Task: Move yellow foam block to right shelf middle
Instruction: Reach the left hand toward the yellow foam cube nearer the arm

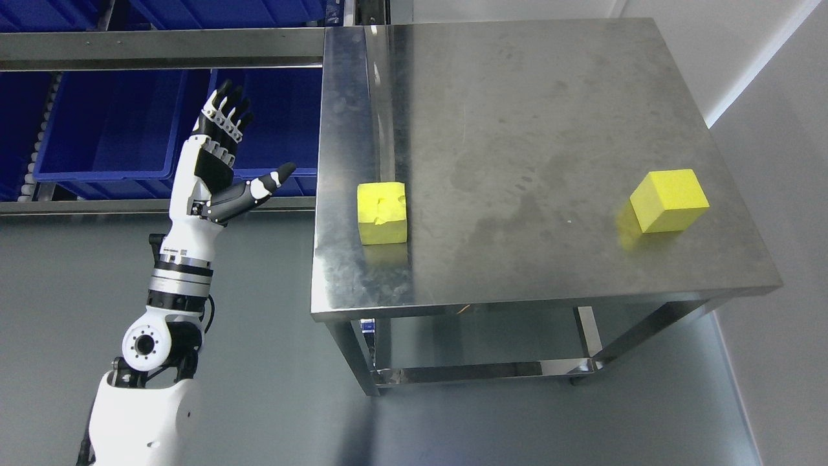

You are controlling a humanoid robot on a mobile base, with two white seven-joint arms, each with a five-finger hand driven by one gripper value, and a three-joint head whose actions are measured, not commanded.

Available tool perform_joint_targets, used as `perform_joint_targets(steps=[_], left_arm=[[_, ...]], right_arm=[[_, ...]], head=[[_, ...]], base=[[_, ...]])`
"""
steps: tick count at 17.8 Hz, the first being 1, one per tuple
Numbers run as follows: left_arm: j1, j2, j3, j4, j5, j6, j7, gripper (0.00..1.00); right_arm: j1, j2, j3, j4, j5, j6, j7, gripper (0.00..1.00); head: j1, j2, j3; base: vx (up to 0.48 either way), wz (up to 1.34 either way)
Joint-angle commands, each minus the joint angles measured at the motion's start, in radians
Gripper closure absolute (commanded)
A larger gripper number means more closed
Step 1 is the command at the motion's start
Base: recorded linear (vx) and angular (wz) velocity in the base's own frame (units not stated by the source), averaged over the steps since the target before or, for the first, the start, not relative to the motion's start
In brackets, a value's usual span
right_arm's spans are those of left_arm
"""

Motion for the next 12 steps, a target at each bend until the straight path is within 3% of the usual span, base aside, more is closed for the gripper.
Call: perform_joint_targets(steps=[1,5,8,12], left_arm=[[0.009,0.014,0.009,-0.001,0.0,-0.002,-0.027,0.0],[-0.014,0.046,0.052,-0.001,-0.001,-0.054,-0.047,0.01],[-0.09,0.158,0.142,-0.001,-0.001,-0.056,-0.202,0.05],[-0.1,0.247,0.09,0.002,-0.017,-0.051,-0.42,0.01]], right_arm=[[0.002,-0.017,0.0,-0.017,0.005,0.001,-0.001,0.0],[0.002,-0.017,-0.001,-0.017,0.003,0.001,-0.001,0.0],[0.002,-0.017,0.0,-0.017,0.003,0.001,-0.001,0.0],[0.002,-0.017,0.0,-0.017,0.003,0.001,-0.001,0.0]], head=[[0.0,0.0,0.0],[0.0,0.0,0.0],[0.0,0.0,0.0],[0.0,0.0,0.0]], base=[[0.0,0.0],[0.0,0.01],[0.0,0.0],[0.0,0.0]])
